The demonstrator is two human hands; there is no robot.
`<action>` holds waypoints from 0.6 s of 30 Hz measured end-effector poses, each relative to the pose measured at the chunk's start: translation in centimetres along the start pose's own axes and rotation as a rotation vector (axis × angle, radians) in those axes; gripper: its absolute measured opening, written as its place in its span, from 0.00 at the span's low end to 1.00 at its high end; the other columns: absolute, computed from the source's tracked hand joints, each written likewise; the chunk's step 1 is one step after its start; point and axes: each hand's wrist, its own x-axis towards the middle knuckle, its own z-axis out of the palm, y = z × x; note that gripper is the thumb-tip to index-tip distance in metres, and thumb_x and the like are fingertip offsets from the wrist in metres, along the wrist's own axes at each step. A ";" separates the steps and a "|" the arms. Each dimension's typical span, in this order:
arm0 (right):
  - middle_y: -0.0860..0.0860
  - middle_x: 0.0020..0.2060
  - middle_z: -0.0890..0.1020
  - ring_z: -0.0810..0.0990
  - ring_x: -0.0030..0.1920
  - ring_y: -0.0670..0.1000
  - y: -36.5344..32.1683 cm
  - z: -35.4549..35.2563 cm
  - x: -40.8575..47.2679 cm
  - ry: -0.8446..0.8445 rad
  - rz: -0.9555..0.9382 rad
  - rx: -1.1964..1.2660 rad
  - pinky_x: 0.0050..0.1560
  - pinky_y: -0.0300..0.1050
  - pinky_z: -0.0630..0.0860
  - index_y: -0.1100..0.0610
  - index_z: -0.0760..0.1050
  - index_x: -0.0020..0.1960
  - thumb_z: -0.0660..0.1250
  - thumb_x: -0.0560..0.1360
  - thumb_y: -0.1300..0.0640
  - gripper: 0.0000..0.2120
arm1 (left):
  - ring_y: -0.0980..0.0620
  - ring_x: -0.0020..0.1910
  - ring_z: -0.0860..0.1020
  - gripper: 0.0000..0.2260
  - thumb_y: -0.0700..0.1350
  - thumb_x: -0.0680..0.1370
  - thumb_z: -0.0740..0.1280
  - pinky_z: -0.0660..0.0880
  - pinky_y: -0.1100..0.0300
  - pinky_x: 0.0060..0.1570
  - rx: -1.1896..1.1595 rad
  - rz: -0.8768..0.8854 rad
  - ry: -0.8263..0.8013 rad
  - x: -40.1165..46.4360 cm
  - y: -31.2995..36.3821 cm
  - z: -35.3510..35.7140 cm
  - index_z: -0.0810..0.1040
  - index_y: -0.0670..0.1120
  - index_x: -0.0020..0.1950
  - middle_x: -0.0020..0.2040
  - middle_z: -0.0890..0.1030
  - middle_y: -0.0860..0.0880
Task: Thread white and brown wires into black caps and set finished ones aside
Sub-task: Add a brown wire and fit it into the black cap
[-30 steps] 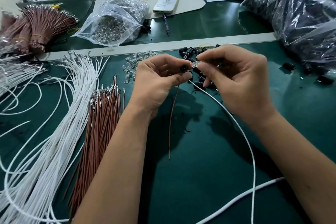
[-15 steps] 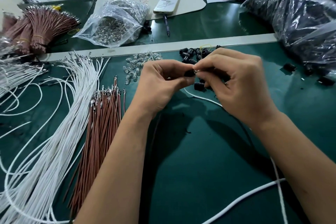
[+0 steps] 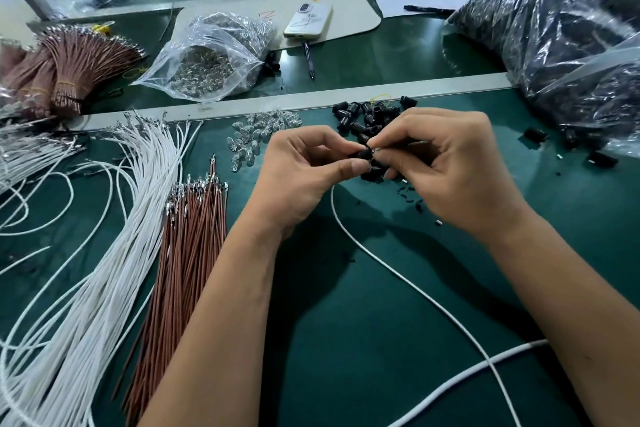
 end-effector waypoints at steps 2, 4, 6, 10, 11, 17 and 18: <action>0.55 0.41 0.85 0.86 0.36 0.49 0.0 -0.1 0.1 -0.014 0.014 0.008 0.38 0.46 0.83 0.65 0.84 0.48 0.75 0.76 0.69 0.03 | 0.47 0.42 0.84 0.07 0.36 0.66 0.78 0.80 0.51 0.52 -0.004 0.016 0.007 0.0 0.0 0.0 0.85 0.46 0.40 0.42 0.86 0.41; 0.55 0.42 0.85 0.86 0.36 0.51 0.0 -0.4 0.2 -0.030 0.044 0.053 0.38 0.49 0.84 0.65 0.84 0.48 0.75 0.76 0.69 0.03 | 0.47 0.42 0.84 0.07 0.37 0.66 0.78 0.81 0.55 0.50 -0.025 0.015 -0.004 -0.1 -0.1 -0.1 0.85 0.44 0.41 0.43 0.86 0.41; 0.56 0.41 0.85 0.86 0.37 0.53 -0.1 -0.5 0.1 -0.053 0.058 0.070 0.38 0.51 0.84 0.65 0.84 0.48 0.75 0.75 0.70 0.03 | 0.48 0.41 0.84 0.08 0.37 0.66 0.78 0.80 0.59 0.48 -0.028 0.006 -0.020 -0.2 -0.2 -0.2 0.84 0.41 0.43 0.43 0.86 0.41; 0.55 0.40 0.85 0.85 0.35 0.51 0.0 -0.1 0.0 -0.042 0.047 0.043 0.37 0.47 0.83 0.65 0.84 0.47 0.75 0.75 0.70 0.03 | 0.46 0.41 0.84 0.09 0.38 0.65 0.78 0.80 0.57 0.48 0.014 0.003 -0.011 -0.1 -0.5 -0.2 0.84 0.41 0.43 0.43 0.86 0.39; 0.54 0.40 0.85 0.85 0.35 0.50 0.1 0.1 -0.1 -0.036 0.048 0.040 0.37 0.46 0.83 0.65 0.84 0.47 0.75 0.75 0.71 0.03 | 0.46 0.41 0.84 0.08 0.38 0.65 0.78 0.80 0.57 0.48 0.023 0.006 -0.009 0.0 -0.5 -0.2 0.85 0.41 0.43 0.43 0.86 0.39; 0.56 0.41 0.86 0.86 0.37 0.54 0.6 0.3 -0.1 -0.016 0.134 0.239 0.40 0.45 0.83 0.62 0.84 0.47 0.74 0.75 0.70 0.05 | 0.49 0.40 0.84 0.07 0.37 0.67 0.77 0.78 0.63 0.43 -0.064 -0.010 -0.016 -0.3 -0.4 0.1 0.85 0.40 0.44 0.41 0.86 0.42; 0.56 0.41 0.86 0.86 0.37 0.55 0.6 0.3 -0.1 -0.006 0.148 0.287 0.40 0.46 0.83 0.60 0.84 0.47 0.74 0.75 0.70 0.06 | 0.50 0.39 0.84 0.07 0.38 0.68 0.76 0.77 0.65 0.41 -0.089 -0.022 -0.013 -0.3 -0.4 0.3 0.84 0.40 0.45 0.40 0.86 0.42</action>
